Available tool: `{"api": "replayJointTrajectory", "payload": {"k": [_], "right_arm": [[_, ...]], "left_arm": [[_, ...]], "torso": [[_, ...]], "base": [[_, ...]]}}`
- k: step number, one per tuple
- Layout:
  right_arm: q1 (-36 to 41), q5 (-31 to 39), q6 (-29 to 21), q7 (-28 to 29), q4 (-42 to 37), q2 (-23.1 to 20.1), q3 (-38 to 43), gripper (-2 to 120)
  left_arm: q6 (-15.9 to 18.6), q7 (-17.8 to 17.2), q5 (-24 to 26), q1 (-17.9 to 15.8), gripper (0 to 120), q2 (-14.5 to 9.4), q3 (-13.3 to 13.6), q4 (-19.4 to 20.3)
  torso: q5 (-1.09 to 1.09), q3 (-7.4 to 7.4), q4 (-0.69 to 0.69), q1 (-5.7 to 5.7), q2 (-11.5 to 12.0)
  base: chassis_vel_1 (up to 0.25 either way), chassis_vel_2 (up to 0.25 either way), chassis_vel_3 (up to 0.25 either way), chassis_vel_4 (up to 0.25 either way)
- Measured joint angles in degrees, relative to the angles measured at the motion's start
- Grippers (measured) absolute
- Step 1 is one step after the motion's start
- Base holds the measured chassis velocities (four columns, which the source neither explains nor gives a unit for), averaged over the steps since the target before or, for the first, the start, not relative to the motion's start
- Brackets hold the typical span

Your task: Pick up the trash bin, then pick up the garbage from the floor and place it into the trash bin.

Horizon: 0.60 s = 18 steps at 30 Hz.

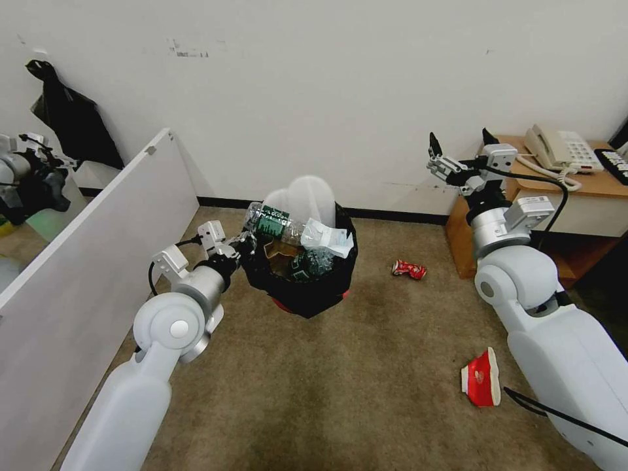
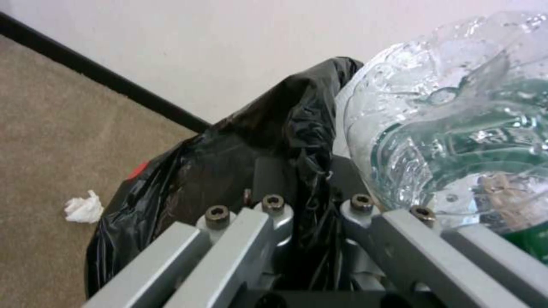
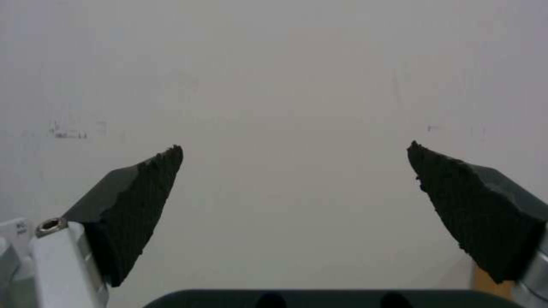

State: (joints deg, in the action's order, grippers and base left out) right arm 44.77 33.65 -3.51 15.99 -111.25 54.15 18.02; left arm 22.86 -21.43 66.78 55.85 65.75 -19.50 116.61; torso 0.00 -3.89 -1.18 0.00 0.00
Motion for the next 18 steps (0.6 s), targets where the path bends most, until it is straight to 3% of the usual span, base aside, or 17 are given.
{"api": "replayJointTrajectory", "payload": {"k": [10,18], "right_arm": [[-0.02,0.16,-0.18,0.12,0.54,0.03,0.05,100],[-0.38,-0.6,-0.09,0.62,1.15,0.22,-0.13,100]], "left_arm": [[0.0,0.0,0.01,-0.35,3,0.17,0.07,-0.35],[-0.08,0.0,-0.05,-0.77,3,0.24,0.17,-0.64]], "torso": [[0.0,0.01,0.0,0.0,0.0],[0.02,-0.03,0.01,0.0,0.01]], "base": [[-0.036,0.036,0.034,-0.043],[-0.188,0.195,0.195,-0.187]]}}
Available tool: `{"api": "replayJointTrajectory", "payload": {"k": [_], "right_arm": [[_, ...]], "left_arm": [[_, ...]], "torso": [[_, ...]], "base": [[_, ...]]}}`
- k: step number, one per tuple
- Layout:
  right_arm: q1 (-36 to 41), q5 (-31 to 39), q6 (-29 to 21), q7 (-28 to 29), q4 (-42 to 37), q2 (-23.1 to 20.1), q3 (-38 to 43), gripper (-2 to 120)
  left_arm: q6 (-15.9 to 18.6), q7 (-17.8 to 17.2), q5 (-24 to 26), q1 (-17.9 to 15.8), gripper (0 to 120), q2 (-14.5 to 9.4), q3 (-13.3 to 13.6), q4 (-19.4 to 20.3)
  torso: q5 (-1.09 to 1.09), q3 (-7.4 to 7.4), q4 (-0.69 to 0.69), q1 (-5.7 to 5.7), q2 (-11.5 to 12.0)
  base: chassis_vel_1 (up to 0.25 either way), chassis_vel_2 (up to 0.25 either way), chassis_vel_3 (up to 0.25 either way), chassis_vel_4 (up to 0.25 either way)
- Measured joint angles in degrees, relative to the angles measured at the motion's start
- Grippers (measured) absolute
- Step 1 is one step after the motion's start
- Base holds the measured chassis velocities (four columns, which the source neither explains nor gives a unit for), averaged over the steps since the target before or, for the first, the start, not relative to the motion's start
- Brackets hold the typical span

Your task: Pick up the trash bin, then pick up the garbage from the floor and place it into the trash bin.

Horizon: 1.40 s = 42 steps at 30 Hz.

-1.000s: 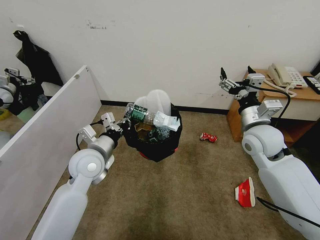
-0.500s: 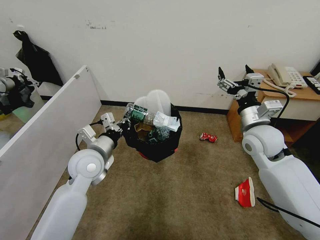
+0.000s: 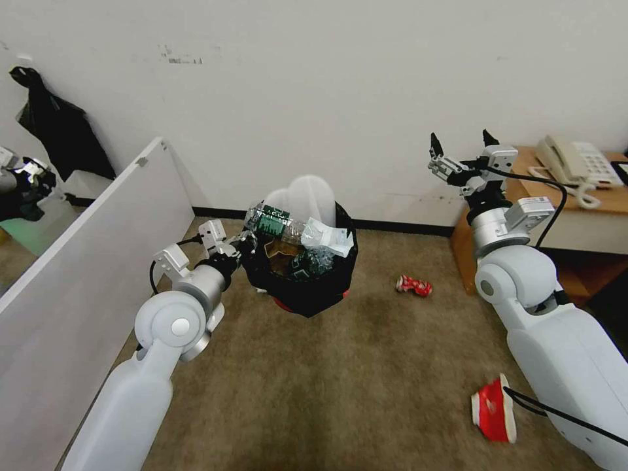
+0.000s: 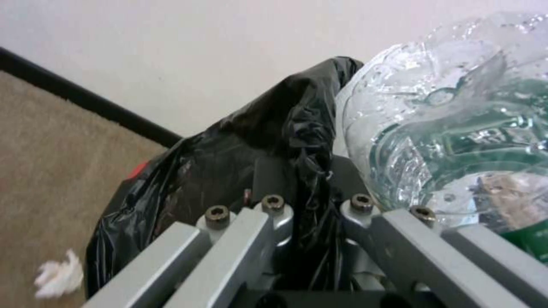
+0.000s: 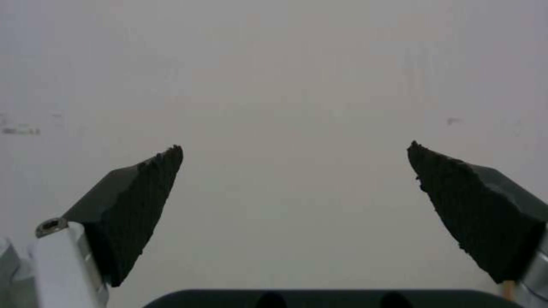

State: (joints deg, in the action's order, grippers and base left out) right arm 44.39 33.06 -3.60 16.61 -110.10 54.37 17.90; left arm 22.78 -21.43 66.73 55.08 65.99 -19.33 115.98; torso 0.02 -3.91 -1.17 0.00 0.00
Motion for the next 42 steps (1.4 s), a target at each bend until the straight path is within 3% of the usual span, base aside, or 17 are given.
{"api": "replayJointTrajectory", "payload": {"k": [16,22,25,32,35,37,39,40,42], "right_arm": [[-0.52,0.21,0.04,0.36,-0.47,-0.36,0.03,100],[0.23,5.52,-3.07,0.63,-3.67,-1.6,0.95,100],[1.62,15.11,-9.02,1.28,-7.87,-2.86,1.94,100],[2.31,21.32,-15.72,3.21,-10.8,-3.53,3.03,100],[2.7,29.46,-25.47,7.16,-14.4,-4.14,3.96,100],[2.77,30.05,-26.06,7.46,-14.6,-4.19,3.96,100],[3.61,38.24,-32.29,11.73,-16.89,-4.5,3.78,100],[3.61,38.24,-32.29,11.73,-16.89,-4.5,3.78,100],[4.52,45.29,-37.27,16.37,-18.79,-4.57,3.22,100]], "left_arm": [[-0.01,0.23,-0.66,0.24,3,-0.18,-0.13,0.13],[-0.03,0.31,-0.89,0.49,3,-0.21,-0.23,0.25],[-0.06,0.33,-1.04,0.5,3,-0.21,-0.33,0.33],[-0.08,0.41,-1.28,0.74,3,-0.27,-0.49,0.38],[-0.13,0.47,-1.36,0.88,3,-0.44,-0.79,0.4],[-0.13,0.48,-1.36,0.88,3,-0.45,-0.8,0.4],[-0.17,0.53,-1.43,0.89,3,-0.49,-0.85,0.4],[-0.17,0.53,-1.43,0.89,3,-0.49,-0.85,0.4],[-0.21,0.55,-1.5,0.87,3,-0.49,-0.86,0.37]], "torso": [[-0.02,0.03,-0.01,0.0,0.0],[-0.02,0.03,-0.01,0.0,-0.01],[-0.01,0.03,-0.01,0.0,0.0],[-0.01,0.03,-0.01,0.0,0.0],[-0.01,0.03,-0.01,0.0,0.0],[-0.01,0.02,-0.01,0.0,-0.01],[-0.01,0.02,-0.01,0.0,-0.01],[-0.01,0.02,-0.01,0.0,-0.01],[-0.01,0.03,-0.01,0.0,0.0]], "base": [[-0.031,0.029,0.031,-0.022],[0.0,0.0,0.0,0.0],[0.0,0.0,0.0,0.0],[0.0,0.0,0.0,0.0],[0.0,0.0,0.0,0.0],[0.0,0.0,0.0,0.0],[0.0,0.0,0.0,0.0],[0.0,0.0,0.0,0.0],[0.0,0.0,0.0,0.0]]}}
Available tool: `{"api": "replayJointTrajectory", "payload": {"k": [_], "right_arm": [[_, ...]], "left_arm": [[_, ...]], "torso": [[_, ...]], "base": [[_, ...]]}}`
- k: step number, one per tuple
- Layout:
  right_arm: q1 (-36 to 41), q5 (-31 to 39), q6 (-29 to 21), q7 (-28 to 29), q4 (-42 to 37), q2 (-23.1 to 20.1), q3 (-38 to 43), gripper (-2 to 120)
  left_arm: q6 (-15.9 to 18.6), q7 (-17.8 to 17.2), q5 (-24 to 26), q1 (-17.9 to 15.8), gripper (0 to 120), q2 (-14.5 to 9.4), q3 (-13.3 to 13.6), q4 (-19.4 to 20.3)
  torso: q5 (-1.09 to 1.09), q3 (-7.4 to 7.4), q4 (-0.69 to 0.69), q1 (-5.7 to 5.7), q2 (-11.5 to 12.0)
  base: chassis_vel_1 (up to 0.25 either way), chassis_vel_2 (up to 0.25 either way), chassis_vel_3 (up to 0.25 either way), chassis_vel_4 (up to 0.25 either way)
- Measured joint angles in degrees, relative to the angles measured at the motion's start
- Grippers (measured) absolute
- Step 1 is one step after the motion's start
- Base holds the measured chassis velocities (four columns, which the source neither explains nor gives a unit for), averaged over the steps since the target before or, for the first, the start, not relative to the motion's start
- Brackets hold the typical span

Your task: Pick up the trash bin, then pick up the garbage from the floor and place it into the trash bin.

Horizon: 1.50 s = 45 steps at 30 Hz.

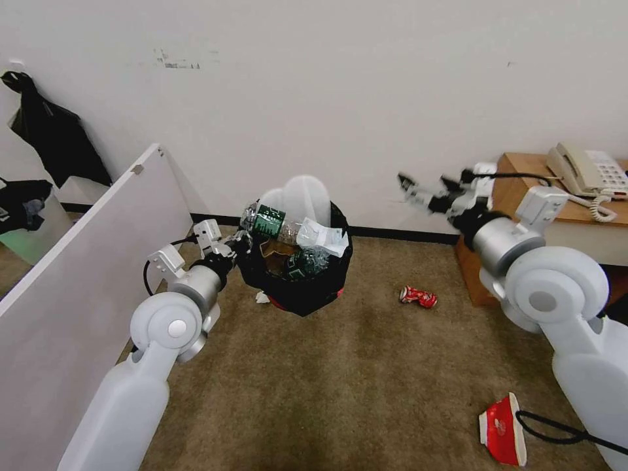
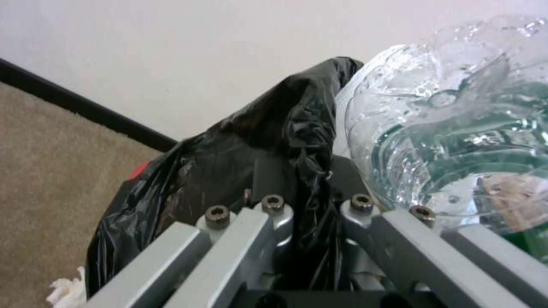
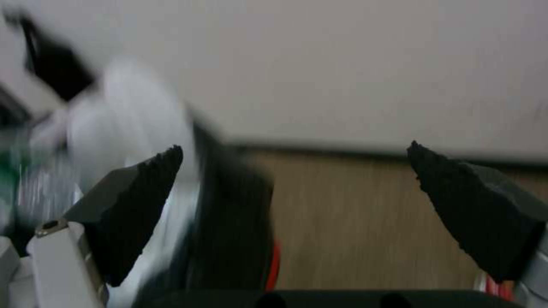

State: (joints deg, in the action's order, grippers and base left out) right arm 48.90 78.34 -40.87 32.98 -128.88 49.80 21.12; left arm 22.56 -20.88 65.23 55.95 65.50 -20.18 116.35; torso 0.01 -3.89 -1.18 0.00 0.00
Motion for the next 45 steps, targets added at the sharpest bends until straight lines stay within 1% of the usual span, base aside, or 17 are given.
{"api": "replayJointTrajectory", "payload": {"k": [1,2,4,6,14,19,24,28,34,45], "right_arm": [[0.4,2.25,-1.15,1.93,-0.42,0.0,-0.37,100],[0.4,2.25,-1.15,1.93,-0.42,0.0,-0.37,100],[1.92,4.32,-1.97,4.25,-0.55,-0.15,-1.4,100],[2.73,4.37,-2.0,4.56,-0.26,-0.38,-1.73,100],[6.24,3.6,-1.89,4.62,2.06,-1.85,-2.63,100],[8.9,3.43,-1.64,4.51,3.48,-3.87,-3.01,100],[10.6,2.36,-1.54,4.54,4.97,-4.54,-3.08,100],[11.55,0.96,-1.45,4.86,6.59,-5.19,-2.59,100],[11.76,1.05,-1.37,6.38,8.41,-6.61,-1.8,100],[12.54,0.86,-1.31,8.67,12.25,-6.83,-1.66,100]], "left_arm": [[-0.01,0.0,-0.05,0.0,3,0.01,0.0,-0.02],[-0.01,0.0,-0.05,0.0,3,0.01,0.0,-0.02],[-0.03,0.01,-0.17,0.0,3,0.06,0.03,-0.07],[-0.03,0.01,-0.19,0.0,3,0.06,0.04,-0.12],[-0.1,0.16,-0.26,-0.01,3,0.05,-0.02,-0.28],[-0.16,0.32,-0.47,0.08,3,0.12,-0.1,-0.34],[-0.21,0.36,-0.49,0.13,3,0.02,-0.28,-0.34],[-0.27,0.5,-0.51,0.61,3,-0.14,-0.65,-0.2],[-0.4,0.72,-0.73,0.92,3,-0.09,-0.88,-0.12],[-0.43,0.75,-0.69,1.17,3,-0.31,-1.06,0.25]], "torso": [[0.0,0.0,0.0,0.0,0.0],[0.0,0.0,0.0,0.0,0.0],[-0.01,0.0,0.0,0.0,0.0],[-0.01,0.0,0.0,0.0,0.0],[-0.01,0.0,0.0,0.0,0.0],[-0.01,0.0,0.0,0.0,0.0],[-0.01,0.0,0.0,0.0,0.0],[-0.01,0.0,0.0,0.0,0.0],[-0.01,0.0,0.0,0.0,0.0],[-0.01,0.0,0.0,0.0,0.0]], "base": [[0.0,0.0,0.0,0.0],[0.0,0.0,0.0,0.0],[0.0,0.0,0.0,0.0],[0.0,0.0,0.0,0.0],[0.0,0.0,0.0,0.0],[0.0,0.0,0.0,0.0],[0.0,0.0,0.0,0.0],[0.0,0.0,0.0,0.0],[0.0,0.0,0.0,0.0],[0.0,0.0,0.0,0.0]]}}
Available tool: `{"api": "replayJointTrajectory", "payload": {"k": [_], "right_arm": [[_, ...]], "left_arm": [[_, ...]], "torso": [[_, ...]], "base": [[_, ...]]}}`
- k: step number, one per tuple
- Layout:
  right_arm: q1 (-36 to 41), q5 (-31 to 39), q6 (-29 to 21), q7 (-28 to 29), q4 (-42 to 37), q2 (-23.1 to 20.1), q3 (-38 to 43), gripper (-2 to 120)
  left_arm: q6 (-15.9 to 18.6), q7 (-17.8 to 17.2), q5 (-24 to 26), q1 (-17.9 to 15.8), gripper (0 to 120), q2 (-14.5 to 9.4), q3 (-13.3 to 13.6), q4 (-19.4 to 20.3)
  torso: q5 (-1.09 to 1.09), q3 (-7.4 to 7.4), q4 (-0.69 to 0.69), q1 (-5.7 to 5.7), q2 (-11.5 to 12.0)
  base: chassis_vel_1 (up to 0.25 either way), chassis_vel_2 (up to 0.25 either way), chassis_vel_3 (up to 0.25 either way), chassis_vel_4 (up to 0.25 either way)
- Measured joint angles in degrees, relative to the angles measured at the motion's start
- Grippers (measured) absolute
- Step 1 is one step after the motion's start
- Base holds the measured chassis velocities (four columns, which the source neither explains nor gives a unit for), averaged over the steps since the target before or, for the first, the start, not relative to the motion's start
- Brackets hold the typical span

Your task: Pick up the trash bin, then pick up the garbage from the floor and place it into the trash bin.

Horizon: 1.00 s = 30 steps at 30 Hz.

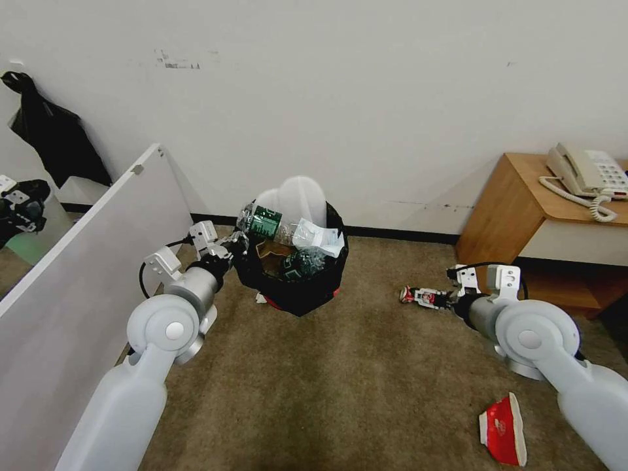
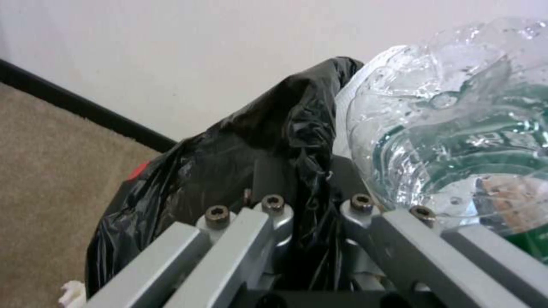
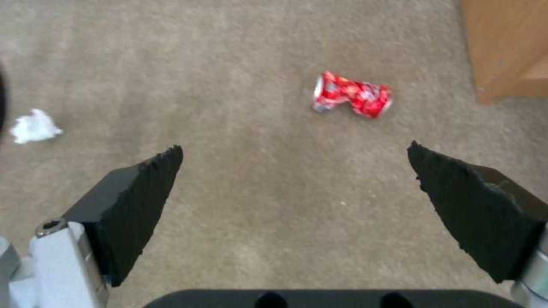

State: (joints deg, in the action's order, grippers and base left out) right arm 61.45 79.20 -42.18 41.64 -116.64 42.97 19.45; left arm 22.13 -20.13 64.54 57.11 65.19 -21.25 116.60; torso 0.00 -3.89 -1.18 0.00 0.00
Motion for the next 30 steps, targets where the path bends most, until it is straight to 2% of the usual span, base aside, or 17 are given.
{"api": "replayJointTrajectory", "payload": {"k": [15,30], "right_arm": [[4.36,1.85,0.03,1.07,1.8,-2.15,0.24,100],[9.31,5.28,0.04,3.48,-1.36,-7.09,3.62,100]], "left_arm": [[-0.08,0.07,0.03,0.51,3,-0.16,-0.34,0.18],[-0.22,0.43,-0.15,1.3,3,-0.1,-1.02,0.26]], "torso": [[0.0,0.0,0.0,0.0,0.0],[0.0,0.0,0.0,0.0,0.0]], "base": [[0.0,0.0,0.0,0.0],[0.0,0.0,0.0,0.0]]}}
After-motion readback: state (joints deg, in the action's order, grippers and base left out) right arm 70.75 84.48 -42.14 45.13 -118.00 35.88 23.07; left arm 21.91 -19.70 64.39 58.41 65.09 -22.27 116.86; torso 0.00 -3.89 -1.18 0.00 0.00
